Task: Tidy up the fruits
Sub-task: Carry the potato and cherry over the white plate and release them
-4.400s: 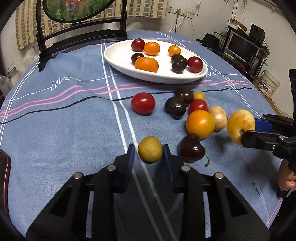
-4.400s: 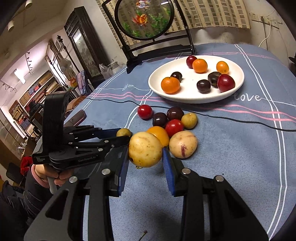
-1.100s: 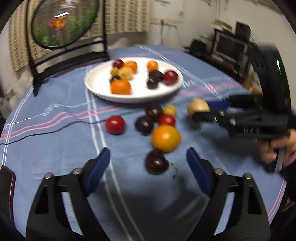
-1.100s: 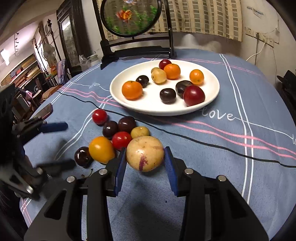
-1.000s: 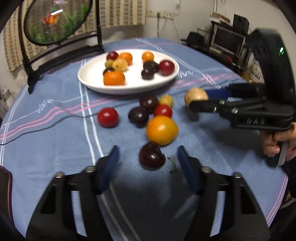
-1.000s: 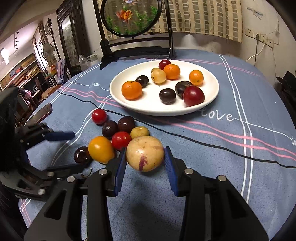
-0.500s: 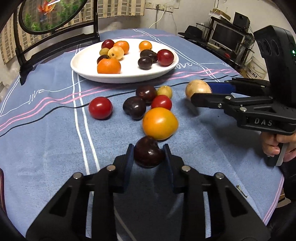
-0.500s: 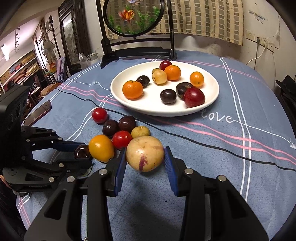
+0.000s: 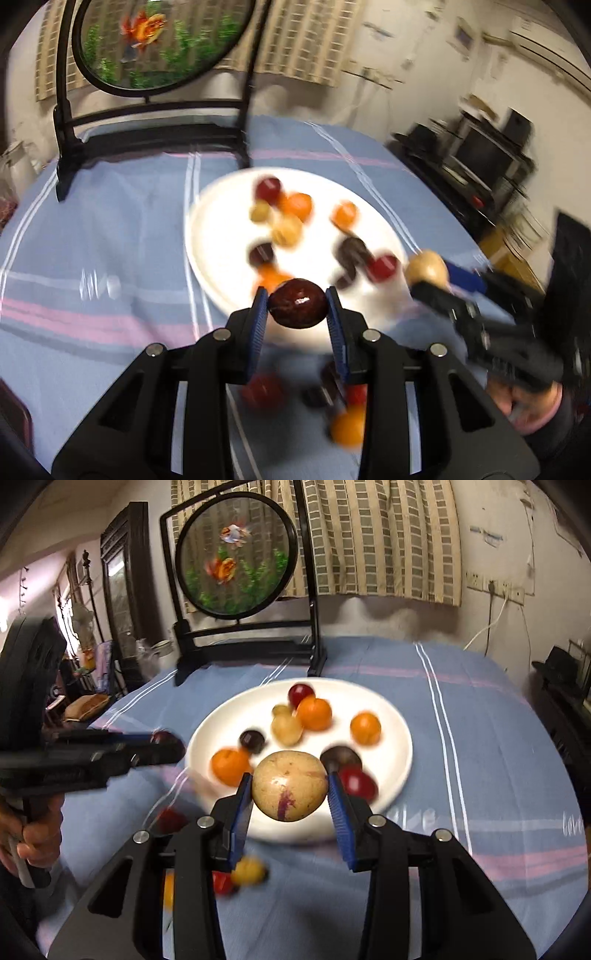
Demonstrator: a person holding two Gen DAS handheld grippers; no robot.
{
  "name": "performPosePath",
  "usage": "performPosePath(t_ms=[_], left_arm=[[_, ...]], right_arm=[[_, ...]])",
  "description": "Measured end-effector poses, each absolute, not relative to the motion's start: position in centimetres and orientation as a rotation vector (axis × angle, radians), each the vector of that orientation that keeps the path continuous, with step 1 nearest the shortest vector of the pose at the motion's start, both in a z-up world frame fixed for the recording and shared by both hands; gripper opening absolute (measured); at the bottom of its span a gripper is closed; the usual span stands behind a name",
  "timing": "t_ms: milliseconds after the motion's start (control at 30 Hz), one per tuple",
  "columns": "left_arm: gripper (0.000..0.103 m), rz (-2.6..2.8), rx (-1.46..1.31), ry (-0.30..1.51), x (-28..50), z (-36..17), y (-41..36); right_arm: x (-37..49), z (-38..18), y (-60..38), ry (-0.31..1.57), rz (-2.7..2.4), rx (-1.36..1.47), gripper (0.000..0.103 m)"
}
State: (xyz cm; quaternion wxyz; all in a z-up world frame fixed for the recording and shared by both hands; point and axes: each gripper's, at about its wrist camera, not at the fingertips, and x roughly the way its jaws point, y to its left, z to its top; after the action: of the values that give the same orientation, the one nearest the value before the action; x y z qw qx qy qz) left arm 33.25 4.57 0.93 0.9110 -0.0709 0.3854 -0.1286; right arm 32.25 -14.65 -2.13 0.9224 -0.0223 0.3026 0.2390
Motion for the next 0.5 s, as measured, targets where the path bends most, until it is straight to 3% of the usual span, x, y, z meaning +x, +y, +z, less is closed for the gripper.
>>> performPosePath(t_ms=[200, 367, 433, 500], left_arm=[[0.032, -0.14, -0.139, 0.863, 40.9, -0.8, 5.0], [0.033, -0.095, -0.111, 0.884, 42.7, -2.1, 5.1], [0.068, -0.061, -0.105, 0.901, 42.8, -2.5, 5.3], [0.086, -0.066, -0.127, 0.876, 41.8, -1.8, 5.6]], right_arm=[[37.8, -3.9, -13.1, 0.679, 0.477, -0.012, 0.041], [39.0, -4.2, -12.2, 0.686, 0.495, -0.046, 0.042], [38.9, -4.3, -11.8, 0.69, 0.51, -0.067, 0.046], [38.1, -3.8, -11.7, 0.67, 0.502, -0.089, 0.054]])
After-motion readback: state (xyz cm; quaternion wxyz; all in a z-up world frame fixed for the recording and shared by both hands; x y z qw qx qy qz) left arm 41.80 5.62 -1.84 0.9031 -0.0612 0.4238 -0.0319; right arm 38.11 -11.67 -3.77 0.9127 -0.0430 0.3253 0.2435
